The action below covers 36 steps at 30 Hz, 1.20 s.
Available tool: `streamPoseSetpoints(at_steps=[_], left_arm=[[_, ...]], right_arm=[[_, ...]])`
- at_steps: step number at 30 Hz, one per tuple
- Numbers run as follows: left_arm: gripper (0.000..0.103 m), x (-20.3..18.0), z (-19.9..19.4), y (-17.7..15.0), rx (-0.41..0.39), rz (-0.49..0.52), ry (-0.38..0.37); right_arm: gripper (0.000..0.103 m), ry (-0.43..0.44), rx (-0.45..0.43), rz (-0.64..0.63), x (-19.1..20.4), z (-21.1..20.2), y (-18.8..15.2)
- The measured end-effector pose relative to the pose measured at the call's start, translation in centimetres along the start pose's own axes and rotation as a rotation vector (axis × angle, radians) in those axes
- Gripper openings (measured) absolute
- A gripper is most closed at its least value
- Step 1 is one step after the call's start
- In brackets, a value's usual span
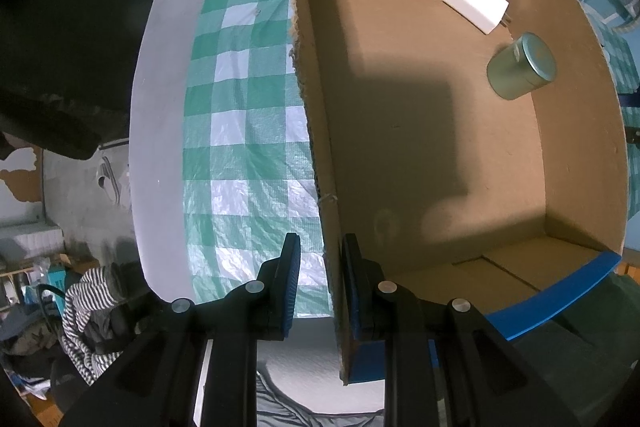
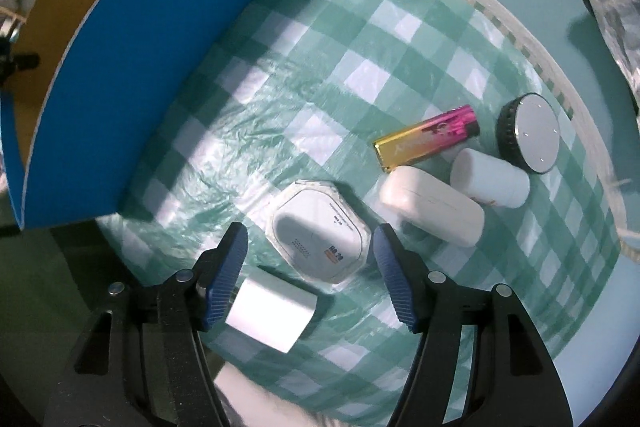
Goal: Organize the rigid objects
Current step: 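Move the right gripper back to the table and grasp the white octagonal device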
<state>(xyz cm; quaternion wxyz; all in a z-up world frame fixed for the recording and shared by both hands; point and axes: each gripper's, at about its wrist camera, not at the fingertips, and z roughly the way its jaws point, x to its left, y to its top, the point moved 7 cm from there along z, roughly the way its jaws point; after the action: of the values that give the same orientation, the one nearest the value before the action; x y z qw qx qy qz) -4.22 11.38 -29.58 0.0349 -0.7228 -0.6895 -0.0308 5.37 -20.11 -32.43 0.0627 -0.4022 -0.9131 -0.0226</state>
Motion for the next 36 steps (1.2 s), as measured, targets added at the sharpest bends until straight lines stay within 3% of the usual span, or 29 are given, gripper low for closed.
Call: streamPoseSetpoints(at_steps=[4, 8, 13, 16, 26, 34, 36], left_arm=[[0.021, 0.0, 0.0, 0.0, 0.003, -0.005, 0.005], [0.021, -0.1, 0.0, 0.1, 0.009, -0.014, 0.006], [0.021, -0.2, 0.0, 0.0, 0.011, -0.017, 0.01], [0.021, -0.1, 0.1, 0.0, 0.013, -0.022, 0.01], [0.021, 0.1, 0.4, -0.4, 0.024, -0.028, 0.01], [0.021, 0.1, 0.5, -0.4, 0.02, -0.016, 0.012], [0.021, 0.0, 0.5, -0.4, 0.019, -0.01, 0.012]], right_arm=[[0.066, 0.004, 0.022, -0.062, 0.5, 1.0, -0.2], [0.071, -0.045, 0.047, -0.166, 1.2, 2.0, -0.4], [0.071, -0.115, 0.096, -0.271, 1.6, 3.4, -1.0], [0.067, -0.112, 0.097, -0.281, 1.7, 3.8, -1.0], [0.064, -0.003, 0.063, -0.03, 0.9, 3.9, 0.2], [0.063, 0.083, 0.116, 0.218, -1.6, 3.7, 1.6], [0.063, 0.09, 0.125, 0.218, -1.8, 3.7, 1.9]])
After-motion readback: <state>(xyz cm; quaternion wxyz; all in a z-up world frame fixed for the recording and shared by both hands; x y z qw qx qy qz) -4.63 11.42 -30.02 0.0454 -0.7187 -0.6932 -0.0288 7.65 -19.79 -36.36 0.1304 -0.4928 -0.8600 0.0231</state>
